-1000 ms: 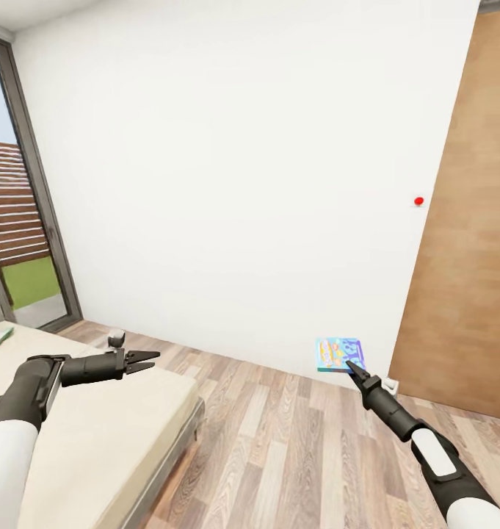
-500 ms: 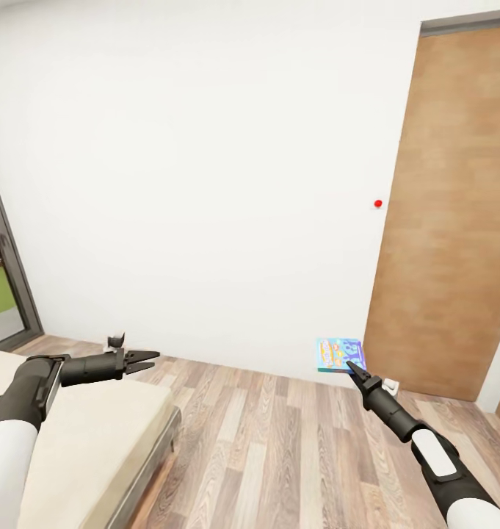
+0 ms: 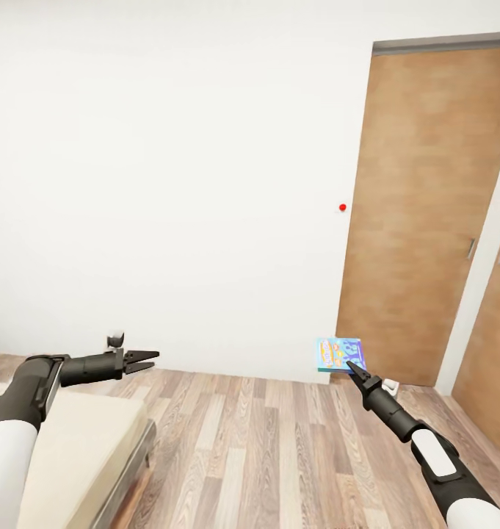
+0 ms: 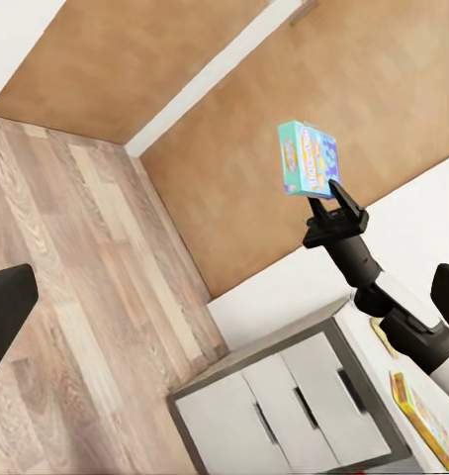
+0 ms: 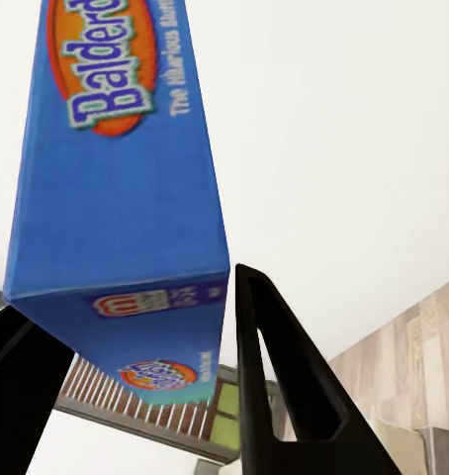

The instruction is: Put all the toys in the child's room - the three board games (two on the bed and one on the table), the two jigsaw puzzles on the table, and the tennis ball on the table - inside the toy box on the table in the child's room.

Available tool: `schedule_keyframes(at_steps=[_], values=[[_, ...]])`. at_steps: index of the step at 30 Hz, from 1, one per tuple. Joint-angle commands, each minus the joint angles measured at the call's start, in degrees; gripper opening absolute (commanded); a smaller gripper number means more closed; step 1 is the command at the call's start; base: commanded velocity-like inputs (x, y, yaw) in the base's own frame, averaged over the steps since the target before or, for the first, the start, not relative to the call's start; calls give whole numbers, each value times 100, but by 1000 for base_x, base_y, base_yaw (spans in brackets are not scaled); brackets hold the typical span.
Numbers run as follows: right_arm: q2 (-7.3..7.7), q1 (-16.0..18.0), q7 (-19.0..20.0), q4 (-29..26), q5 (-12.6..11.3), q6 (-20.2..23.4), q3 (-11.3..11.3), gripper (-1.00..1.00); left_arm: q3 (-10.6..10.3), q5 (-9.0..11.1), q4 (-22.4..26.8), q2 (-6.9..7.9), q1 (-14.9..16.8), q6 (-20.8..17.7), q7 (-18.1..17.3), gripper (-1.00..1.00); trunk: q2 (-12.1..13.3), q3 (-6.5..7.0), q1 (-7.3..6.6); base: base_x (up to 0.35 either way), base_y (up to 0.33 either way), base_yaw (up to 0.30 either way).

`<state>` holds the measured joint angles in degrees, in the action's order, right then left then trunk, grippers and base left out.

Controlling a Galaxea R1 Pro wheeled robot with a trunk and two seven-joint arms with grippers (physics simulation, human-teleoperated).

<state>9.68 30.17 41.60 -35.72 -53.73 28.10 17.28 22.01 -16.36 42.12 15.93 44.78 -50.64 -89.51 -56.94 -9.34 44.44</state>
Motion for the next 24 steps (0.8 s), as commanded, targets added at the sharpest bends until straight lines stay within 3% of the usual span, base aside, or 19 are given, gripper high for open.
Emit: schedule_keyframes(at_steps=[1, 13, 24], values=[[-2, 7, 5, 4, -41, 46, 12, -100, 19, -61, 6, 1, 4, -60, -49, 100, 36, 15, -22, 0, 0, -247], [-2, 7, -3, 3, -56, 137, 22, -100, 15, -61, 6, 4, 4, -60, -49, 100, 517, 260, -285, 0, 0, -137], [7, 7, -3, 4, -160, 256, 204, -100, 18, -61, 6, 2, 4, -64, -49, 100, 958, 458, -527, 0, 0, -251]])
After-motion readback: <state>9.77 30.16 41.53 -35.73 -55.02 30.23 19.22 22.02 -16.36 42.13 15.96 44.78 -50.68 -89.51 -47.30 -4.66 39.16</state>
